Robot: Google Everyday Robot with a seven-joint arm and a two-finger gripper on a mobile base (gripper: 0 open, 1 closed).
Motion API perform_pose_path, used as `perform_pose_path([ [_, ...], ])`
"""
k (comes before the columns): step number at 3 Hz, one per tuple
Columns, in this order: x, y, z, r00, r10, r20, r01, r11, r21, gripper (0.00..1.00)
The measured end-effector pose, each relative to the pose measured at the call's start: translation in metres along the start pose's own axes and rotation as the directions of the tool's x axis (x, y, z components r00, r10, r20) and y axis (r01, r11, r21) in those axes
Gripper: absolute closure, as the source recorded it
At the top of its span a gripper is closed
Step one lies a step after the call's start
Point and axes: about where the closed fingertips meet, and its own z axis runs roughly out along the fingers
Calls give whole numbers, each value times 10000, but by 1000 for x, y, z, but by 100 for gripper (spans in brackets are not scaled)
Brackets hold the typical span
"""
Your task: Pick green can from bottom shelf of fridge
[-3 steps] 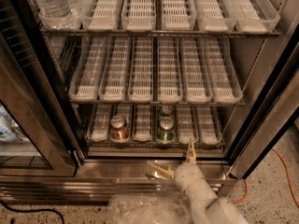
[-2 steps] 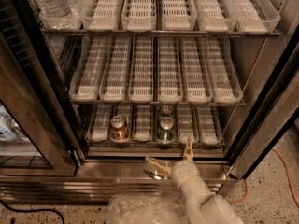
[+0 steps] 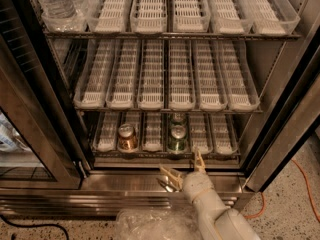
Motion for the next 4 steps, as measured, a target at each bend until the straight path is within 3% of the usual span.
perform_pose_path([
  [1,0,0,0,10000,0,0,0,10000,0,40],
  [2,0,0,0,10000,0,0,0,10000,-1,35],
  [3,0,0,0,10000,-4,2,4,10000,-2,23],
  [4,0,1,0,10000,-26,10,26,10000,-11,28],
])
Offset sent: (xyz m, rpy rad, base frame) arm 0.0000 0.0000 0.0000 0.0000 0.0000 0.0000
